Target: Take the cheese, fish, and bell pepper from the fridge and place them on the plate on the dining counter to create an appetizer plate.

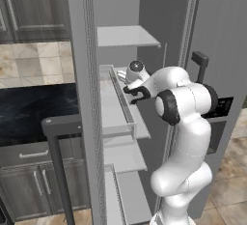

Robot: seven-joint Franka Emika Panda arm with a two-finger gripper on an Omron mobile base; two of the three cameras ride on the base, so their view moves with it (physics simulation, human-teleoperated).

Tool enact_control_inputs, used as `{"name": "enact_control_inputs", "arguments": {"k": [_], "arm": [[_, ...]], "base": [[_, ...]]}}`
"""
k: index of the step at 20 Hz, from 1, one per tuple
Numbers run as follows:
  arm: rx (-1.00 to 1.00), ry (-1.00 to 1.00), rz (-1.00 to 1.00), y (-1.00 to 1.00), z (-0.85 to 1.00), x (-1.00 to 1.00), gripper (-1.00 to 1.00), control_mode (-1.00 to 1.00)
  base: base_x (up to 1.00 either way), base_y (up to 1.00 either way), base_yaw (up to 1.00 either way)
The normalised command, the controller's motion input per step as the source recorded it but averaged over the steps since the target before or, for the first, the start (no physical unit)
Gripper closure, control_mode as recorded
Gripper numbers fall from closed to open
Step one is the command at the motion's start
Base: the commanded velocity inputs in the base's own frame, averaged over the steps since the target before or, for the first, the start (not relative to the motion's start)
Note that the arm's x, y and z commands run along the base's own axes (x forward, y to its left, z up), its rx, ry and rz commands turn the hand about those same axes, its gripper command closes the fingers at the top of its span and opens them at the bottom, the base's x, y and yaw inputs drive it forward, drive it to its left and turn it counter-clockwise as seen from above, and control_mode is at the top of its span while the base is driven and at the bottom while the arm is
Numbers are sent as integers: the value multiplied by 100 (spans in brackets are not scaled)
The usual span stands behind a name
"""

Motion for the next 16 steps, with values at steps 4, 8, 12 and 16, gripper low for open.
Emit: {"name": "enact_control_inputs", "arguments": {"k": [4,8,12,16], "arm": [[9,-8,0,-2,27,-100,100,-100],[8,-3,2,-1,41,-100,100,-100],[7,2,7,0,57,-100,100,-100],[5,15,11,0,69,-100,100,-100]], "base": [[0,0,0],[0,0,0],[0,0,0],[0,0,0]]}}
